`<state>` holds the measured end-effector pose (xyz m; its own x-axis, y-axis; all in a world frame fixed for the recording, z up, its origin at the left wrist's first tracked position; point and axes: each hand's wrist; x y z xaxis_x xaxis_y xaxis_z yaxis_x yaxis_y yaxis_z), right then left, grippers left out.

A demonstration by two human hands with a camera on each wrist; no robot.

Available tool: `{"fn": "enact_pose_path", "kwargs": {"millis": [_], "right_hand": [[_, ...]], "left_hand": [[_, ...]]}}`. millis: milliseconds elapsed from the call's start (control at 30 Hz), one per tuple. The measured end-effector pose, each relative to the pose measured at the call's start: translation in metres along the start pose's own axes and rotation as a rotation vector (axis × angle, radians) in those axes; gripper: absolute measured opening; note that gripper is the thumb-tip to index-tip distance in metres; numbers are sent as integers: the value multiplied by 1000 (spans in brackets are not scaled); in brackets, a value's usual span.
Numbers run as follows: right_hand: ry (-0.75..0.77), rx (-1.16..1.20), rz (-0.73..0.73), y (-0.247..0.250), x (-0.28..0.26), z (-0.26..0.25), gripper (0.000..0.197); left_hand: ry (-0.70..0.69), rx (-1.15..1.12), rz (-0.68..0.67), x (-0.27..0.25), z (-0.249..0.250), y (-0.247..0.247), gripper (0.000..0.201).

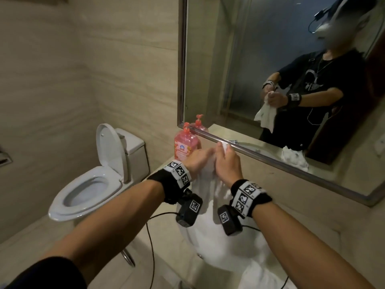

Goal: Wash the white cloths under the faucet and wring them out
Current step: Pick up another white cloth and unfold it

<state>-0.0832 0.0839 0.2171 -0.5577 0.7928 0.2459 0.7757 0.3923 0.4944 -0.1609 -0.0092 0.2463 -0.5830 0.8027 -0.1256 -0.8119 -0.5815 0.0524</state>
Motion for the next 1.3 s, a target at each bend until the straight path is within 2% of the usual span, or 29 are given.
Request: {"fn": "enact_pose_path", "kwargs": {"millis": [67,133,200,233,300,333,400,467,567,600,667,733,767,867,933,1000,1033,1100,1200,1300], "right_hand": [[20,-57,-94,10,10,12,36],[69,-142,-167,19,13,19,34],[130,-228,-270,25,16,22,30],[149,-261,-346,29,16,20,34],[193,-349,-503,39,17,14,53],[246,-416,-567,42,19,12,54],[338,-594,-668,47,21,13,40],[299,-571,-701,52,24,21,33],[-56,-66,-668,55,20,39,40],[-147,72,-603,51,18,43,43],[-223,217,-380,38,12,43,42],[-252,276,-141,15,0,34,44],[-255,307,-80,3,-7,27,45],[-201,330,-83,-25,-23,8,38],[-256,352,-15,-22,-16,2,39],[-315,336,10,-15,-9,2,45],[-308,343,-1,-16,-10,2,46],[-223,300,-5,-25,-20,0,47],[-148,273,8,-28,-26,0,46],[-174,230,-67,-12,-11,7,45]], "left_hand": [[29,76,-142,-3,0,7,29],[-12,472,-292,-2,2,21,35],[-21,997,-265,-2,0,34,62],[-23,1173,-225,-3,-2,39,71],[-34,1318,-204,-2,-5,50,64],[-33,1299,-228,0,-5,54,57],[-38,1123,-281,1,-2,64,44],[-58,855,-305,-2,3,75,40],[17,394,-225,-5,-3,77,35],[49,293,-164,-5,-6,73,39],[61,191,-38,0,-12,60,56],[42,127,60,2,-13,44,74],[35,107,86,3,-12,35,78],[16,51,105,3,-13,10,60],[26,54,74,2,-16,-2,56],[10,161,39,-2,-14,-7,58],[-24,237,34,-1,-11,-7,53],[-63,312,74,3,-7,-1,43],[-58,253,47,4,-9,6,44],[22,172,-49,-2,-15,14,53]]}}
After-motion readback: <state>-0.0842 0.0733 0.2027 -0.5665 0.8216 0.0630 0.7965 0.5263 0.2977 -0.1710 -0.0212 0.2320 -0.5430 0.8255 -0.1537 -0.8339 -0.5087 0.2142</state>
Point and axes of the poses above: each hand's wrist, its own x-axis towards the middle knuckle, its own y-axis out of the back of the hand, z = x × y, and after that the axes turned 3 degrees about -y, right-handed
